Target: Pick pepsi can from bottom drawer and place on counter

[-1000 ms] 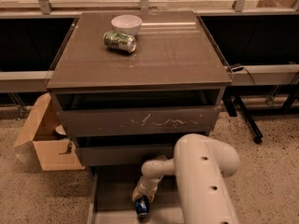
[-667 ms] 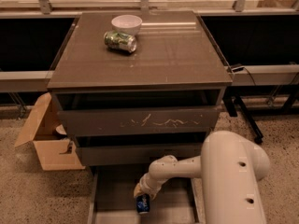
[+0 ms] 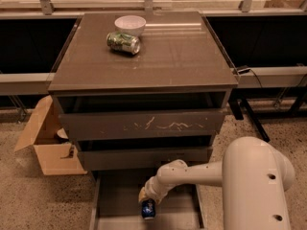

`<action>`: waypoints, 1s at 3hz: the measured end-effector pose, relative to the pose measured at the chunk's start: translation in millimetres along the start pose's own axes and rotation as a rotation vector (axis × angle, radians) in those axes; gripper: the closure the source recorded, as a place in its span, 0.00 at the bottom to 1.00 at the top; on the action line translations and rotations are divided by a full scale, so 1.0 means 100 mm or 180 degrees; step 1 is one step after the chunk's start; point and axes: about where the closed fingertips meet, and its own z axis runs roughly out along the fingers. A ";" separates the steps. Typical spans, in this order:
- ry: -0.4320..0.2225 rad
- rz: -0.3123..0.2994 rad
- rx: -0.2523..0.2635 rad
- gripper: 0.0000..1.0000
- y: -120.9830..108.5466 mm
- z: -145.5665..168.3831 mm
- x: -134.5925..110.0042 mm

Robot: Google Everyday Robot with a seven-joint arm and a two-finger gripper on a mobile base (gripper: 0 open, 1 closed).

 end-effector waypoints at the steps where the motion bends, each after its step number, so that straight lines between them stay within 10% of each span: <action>1: 0.0047 0.0022 0.0156 1.00 -0.09 -0.12 0.10; 3: -0.0083 0.0020 0.0837 1.00 -0.56 -0.80 0.25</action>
Offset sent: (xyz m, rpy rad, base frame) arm 0.0284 0.0104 0.1054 0.3034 -0.0199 0.0155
